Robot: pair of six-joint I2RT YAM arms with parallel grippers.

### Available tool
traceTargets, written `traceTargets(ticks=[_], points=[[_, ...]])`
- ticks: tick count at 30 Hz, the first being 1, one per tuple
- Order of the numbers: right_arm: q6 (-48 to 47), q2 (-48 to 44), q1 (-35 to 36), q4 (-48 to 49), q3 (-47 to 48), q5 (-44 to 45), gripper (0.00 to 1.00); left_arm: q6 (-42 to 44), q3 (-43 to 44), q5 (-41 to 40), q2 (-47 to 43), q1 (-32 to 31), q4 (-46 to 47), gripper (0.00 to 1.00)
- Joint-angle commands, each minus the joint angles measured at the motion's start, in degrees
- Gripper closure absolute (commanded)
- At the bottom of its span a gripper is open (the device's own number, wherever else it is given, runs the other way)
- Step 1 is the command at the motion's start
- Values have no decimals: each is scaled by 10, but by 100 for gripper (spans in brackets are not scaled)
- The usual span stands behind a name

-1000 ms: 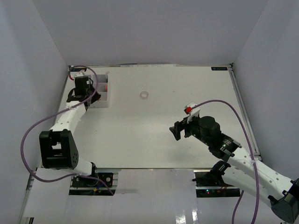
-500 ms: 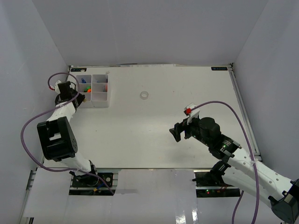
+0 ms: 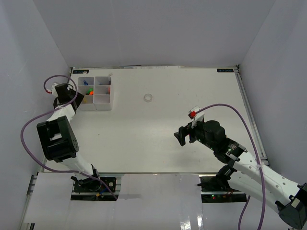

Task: Sort the stationery into containers
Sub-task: Place the stationery in the storage box, then pick up the stationery from the center of the board.

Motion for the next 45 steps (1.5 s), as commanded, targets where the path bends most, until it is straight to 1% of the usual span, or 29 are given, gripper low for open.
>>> traceTargets(ticks=[1,6,9,10,12,13,15,16,17,18,19,21,22,23,25,26,27,29,32,34,39,40,43,45], points=[[-1,-1,-3,18,2,6,2,-9,13,14,2,3,17,53],[0,2,-3,18,2,16,2,-7,15,21,-2,5,8,42],[5,5,-3,17,2,28,2,-6,16,27,-11,6,5,38],[7,5,-2,17,2,38,2,0,18,28,-20,5,-22,35],[11,5,-3,17,1,56,2,14,23,31,-33,6,-38,31],[21,6,-3,15,1,69,2,25,22,36,-41,6,-50,26],[41,15,-3,6,4,113,2,42,16,57,-70,5,-64,20],[48,20,-5,-7,7,127,2,59,12,66,-81,6,-74,13],[55,25,-12,-14,8,140,2,68,7,77,-105,6,-77,11],[60,31,-17,-20,9,154,2,79,1,90,-116,5,-80,8],[71,39,-24,-24,10,159,3,90,-7,115,-126,5,-94,2],[86,43,-54,-30,5,171,3,119,-18,147,-158,6,-108,2],[93,45,-69,-30,-3,169,4,128,-37,181,-169,4,-113,2],[106,47,-103,-33,-6,165,4,136,-49,195,-181,4,-113,2],[115,62,-139,-32,-13,144,5,154,-73,226,-219,3,-113,2],[117,69,-173,-30,-16,131,5,160,-96,231,-231,2,-109,2],[118,88,-186,-29,-15,113,5,173,-107,231,-252,-5,-100,2],[122,107,-221,-27,-11,103,5,178,-130,227,-267,-7,-93,2],[127,142,-261,-10,-13,70,9,177,-129,246,-276,-10,-91,2],[130,166,-276,7,-19,45,15,174,-124,250,-277,-11,-90,2],[115,211,-285,24,-21,58,23,167,-125,266,-287,-12,-89,2],[113,220,-285,26,-19,58,26,167,-125,267,-288,-12,-88,2],[105,252,-286,23,-1,55,30,165,-125,282,-287,-13,-88,2],[103,278,-286,22,7,54,30,160,-125,291,-288,-13,-86,2]])
